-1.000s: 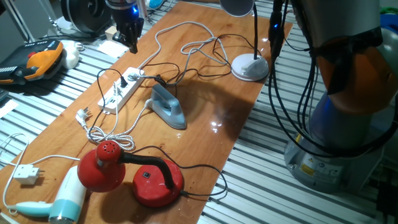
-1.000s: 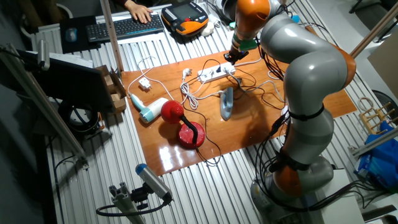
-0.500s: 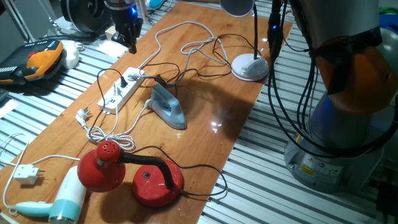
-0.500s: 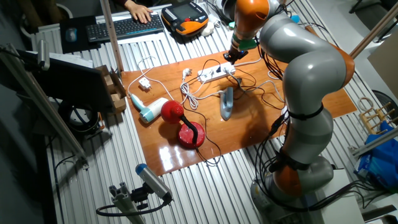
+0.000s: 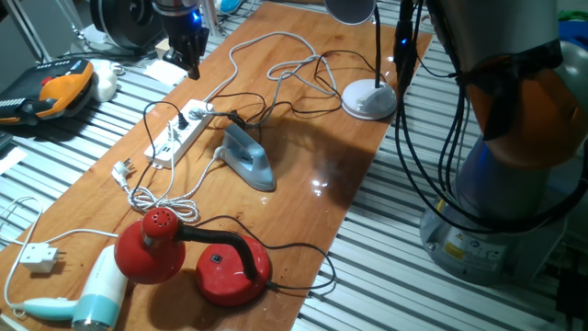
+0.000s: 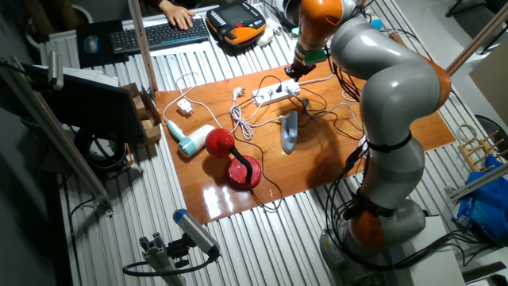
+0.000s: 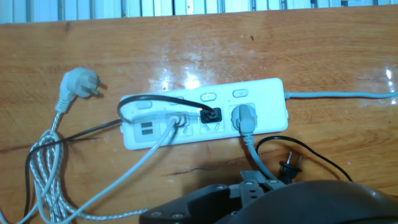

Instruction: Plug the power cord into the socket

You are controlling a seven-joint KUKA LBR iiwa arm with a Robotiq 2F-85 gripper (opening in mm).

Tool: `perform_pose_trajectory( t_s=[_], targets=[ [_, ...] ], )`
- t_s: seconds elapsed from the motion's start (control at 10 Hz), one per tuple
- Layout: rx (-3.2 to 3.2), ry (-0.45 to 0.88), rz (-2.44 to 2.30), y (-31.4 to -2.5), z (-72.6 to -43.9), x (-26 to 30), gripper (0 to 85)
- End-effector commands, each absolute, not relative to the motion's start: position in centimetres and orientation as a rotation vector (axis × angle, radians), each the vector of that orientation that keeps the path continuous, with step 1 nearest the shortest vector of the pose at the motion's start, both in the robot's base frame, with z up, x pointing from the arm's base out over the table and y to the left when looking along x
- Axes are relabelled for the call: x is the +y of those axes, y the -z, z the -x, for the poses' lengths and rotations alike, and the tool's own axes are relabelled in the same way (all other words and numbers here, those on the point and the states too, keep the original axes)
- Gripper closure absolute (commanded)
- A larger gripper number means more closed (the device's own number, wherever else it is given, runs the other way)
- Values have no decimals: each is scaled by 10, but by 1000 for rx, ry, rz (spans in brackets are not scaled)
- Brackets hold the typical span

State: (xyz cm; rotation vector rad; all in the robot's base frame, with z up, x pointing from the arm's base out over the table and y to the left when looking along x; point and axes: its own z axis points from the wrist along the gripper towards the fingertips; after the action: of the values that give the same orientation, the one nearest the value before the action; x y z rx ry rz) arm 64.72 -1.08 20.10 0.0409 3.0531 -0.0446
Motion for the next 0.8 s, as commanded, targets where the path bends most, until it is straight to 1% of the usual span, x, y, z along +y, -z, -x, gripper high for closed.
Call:
perform_pose_trajectory(
  t_s=[0.0,0.3,0.7],
  targets=[
    [3048,44,-44,-200,-648,-11,850],
    [3042,-20,-105,-200,-648,-10,850],
    [3035,-11,-111,-198,-648,-9,850]
  ],
)
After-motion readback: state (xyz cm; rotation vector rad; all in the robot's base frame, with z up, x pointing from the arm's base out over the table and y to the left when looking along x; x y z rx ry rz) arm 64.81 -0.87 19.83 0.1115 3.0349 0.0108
